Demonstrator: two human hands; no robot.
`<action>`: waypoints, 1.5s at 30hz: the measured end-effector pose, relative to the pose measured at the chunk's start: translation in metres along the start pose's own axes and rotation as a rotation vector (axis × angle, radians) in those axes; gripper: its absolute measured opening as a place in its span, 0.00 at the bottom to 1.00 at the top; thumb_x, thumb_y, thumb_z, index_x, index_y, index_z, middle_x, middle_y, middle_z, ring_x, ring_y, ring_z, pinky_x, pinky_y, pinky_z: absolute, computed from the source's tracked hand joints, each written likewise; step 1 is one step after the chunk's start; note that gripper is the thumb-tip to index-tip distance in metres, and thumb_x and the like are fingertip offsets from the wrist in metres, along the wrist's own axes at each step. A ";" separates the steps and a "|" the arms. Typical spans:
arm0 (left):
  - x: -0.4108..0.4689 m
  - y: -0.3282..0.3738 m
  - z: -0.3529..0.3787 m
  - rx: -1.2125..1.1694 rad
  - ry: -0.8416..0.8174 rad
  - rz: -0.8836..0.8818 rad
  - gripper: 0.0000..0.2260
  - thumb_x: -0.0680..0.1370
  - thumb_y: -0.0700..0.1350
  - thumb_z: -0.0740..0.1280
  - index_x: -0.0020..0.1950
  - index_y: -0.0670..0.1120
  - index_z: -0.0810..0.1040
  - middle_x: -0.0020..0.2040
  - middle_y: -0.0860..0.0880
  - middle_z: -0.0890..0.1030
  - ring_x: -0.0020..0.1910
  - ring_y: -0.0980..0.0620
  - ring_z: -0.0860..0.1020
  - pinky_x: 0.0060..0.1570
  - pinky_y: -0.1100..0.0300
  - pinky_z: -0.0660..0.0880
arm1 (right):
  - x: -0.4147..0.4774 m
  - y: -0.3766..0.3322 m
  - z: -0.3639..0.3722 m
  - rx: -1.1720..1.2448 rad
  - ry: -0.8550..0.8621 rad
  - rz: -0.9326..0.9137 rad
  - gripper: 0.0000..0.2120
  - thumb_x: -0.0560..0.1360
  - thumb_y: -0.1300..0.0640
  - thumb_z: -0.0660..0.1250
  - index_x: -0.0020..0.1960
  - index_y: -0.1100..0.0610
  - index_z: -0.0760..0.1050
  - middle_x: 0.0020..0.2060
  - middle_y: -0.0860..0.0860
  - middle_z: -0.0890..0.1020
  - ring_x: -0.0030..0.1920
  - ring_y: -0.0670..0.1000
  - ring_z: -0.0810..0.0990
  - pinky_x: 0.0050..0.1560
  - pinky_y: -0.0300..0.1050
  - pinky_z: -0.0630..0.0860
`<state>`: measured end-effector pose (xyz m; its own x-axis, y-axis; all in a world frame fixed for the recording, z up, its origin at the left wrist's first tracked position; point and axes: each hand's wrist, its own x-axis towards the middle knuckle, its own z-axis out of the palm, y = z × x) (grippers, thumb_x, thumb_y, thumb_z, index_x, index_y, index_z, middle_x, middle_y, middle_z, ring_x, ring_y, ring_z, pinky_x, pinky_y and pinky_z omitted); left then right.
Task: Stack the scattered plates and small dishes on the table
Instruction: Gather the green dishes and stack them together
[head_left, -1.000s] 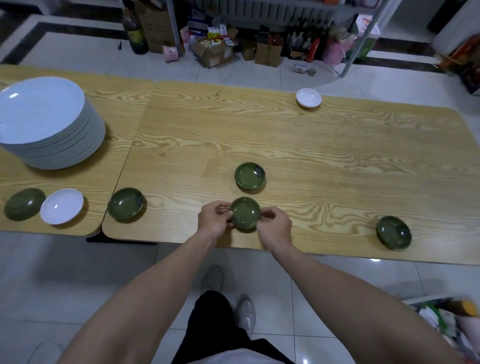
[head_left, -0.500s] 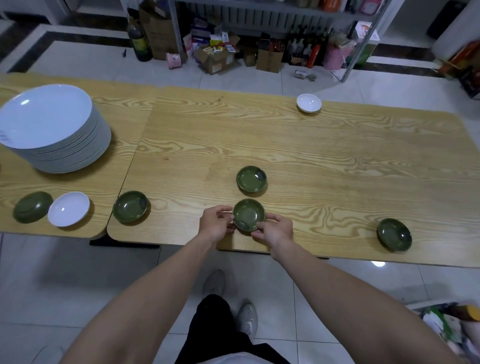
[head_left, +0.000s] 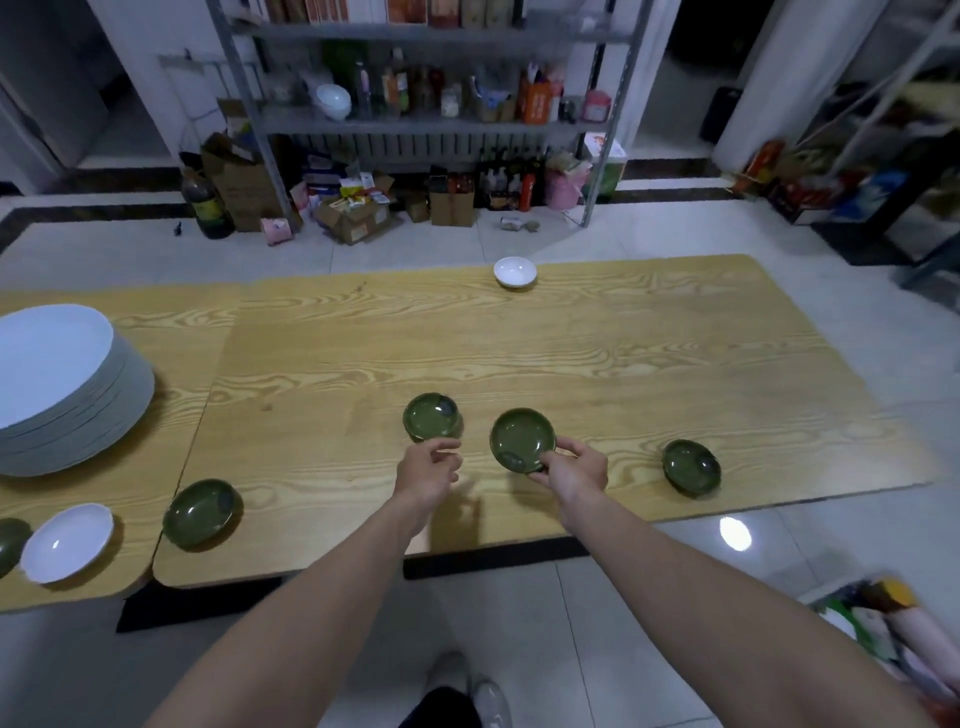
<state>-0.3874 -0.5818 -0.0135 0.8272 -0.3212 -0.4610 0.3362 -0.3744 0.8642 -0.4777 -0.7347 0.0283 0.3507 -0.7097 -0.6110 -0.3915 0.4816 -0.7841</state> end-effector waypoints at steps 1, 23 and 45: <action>0.001 0.005 0.008 0.010 -0.027 0.009 0.10 0.80 0.39 0.65 0.60 0.47 0.79 0.51 0.47 0.81 0.42 0.51 0.79 0.45 0.56 0.75 | 0.001 -0.005 -0.009 0.016 0.023 0.004 0.14 0.74 0.72 0.69 0.54 0.56 0.78 0.54 0.62 0.82 0.44 0.57 0.86 0.31 0.37 0.79; -0.006 0.074 0.204 0.184 -0.210 0.058 0.12 0.80 0.39 0.66 0.62 0.48 0.78 0.51 0.46 0.81 0.46 0.48 0.80 0.46 0.54 0.78 | 0.086 -0.068 -0.191 0.260 0.216 0.018 0.17 0.72 0.74 0.69 0.58 0.60 0.79 0.51 0.60 0.82 0.41 0.56 0.85 0.45 0.45 0.84; -0.018 0.038 0.359 0.142 0.126 -0.143 0.21 0.78 0.36 0.69 0.69 0.49 0.73 0.60 0.43 0.77 0.56 0.46 0.77 0.56 0.56 0.74 | 0.178 -0.081 -0.296 0.101 0.046 0.118 0.19 0.72 0.74 0.70 0.61 0.62 0.78 0.54 0.61 0.83 0.45 0.58 0.86 0.40 0.43 0.83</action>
<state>-0.5515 -0.9023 -0.0448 0.8283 -0.1482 -0.5403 0.3948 -0.5298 0.7506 -0.6351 -1.0521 0.0154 0.2668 -0.6666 -0.6960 -0.3392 0.6110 -0.7153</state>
